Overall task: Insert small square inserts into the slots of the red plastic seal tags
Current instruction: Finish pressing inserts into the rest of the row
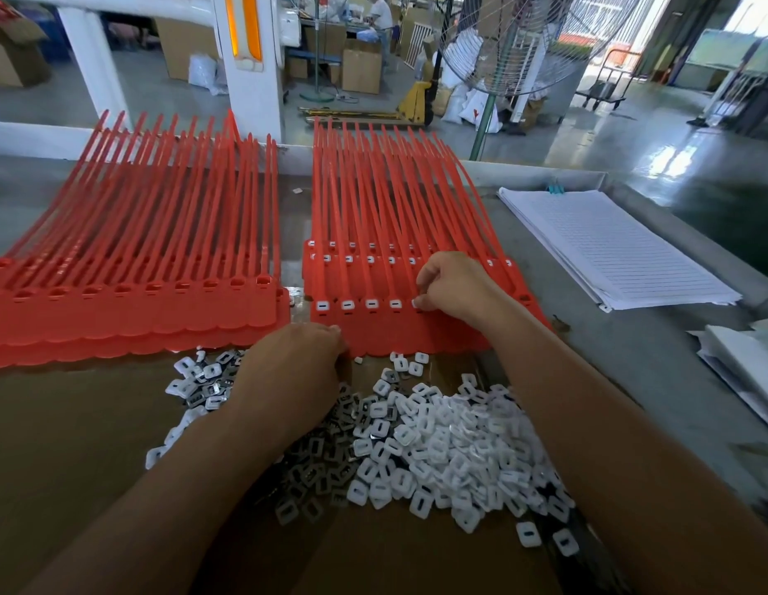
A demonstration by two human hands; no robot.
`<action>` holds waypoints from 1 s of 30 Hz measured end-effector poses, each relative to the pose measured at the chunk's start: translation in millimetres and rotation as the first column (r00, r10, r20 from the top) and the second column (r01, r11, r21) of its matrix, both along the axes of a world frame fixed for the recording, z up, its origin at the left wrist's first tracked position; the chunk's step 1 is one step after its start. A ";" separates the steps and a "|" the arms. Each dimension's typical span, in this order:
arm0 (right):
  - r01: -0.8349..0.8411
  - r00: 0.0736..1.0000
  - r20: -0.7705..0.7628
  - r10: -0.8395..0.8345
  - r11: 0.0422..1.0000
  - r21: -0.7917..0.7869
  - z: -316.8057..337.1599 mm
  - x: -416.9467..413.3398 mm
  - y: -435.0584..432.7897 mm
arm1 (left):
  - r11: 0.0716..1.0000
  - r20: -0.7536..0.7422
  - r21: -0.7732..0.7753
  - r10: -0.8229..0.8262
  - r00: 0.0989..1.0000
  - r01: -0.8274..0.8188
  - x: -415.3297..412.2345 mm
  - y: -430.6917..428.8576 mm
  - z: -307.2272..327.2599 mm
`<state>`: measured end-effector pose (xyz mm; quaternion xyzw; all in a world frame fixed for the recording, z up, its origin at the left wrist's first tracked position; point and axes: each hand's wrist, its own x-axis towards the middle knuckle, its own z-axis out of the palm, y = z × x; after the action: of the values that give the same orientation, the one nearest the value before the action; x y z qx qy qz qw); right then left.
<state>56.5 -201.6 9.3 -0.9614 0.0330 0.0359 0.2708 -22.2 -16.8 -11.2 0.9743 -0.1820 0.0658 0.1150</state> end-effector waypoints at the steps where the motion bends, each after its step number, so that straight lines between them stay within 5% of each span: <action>1: 0.002 1.000 -0.025 -0.002 1.000 -0.008 3.2 1.7 1.4 | 1.000 0.001 -0.002 0.000 1.000 0.000 -0.1 0.0 0.1; 8: 0.010 0.996 -0.083 -0.015 0.998 -0.058 6.2 6.9 5.0 | 1.000 0.020 0.009 0.004 1.000 -0.004 0.7 0.9 -2.5; 19: -0.039 0.999 0.019 0.036 0.980 0.193 0.7 -7.9 -11.7 | 1.000 0.007 0.019 -0.001 1.000 0.001 1.8 0.6 -1.3; 30: -0.181 0.983 0.075 0.169 0.964 0.193 -4.9 -36.0 -26.8 | 1.000 -0.019 0.009 0.008 1.000 -0.008 2.1 0.1 1.0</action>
<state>20.4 -228.4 4.4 -0.9293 -0.0637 0.0347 0.3621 -20.1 -16.7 -10.2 0.9761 -0.1774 0.0563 0.1119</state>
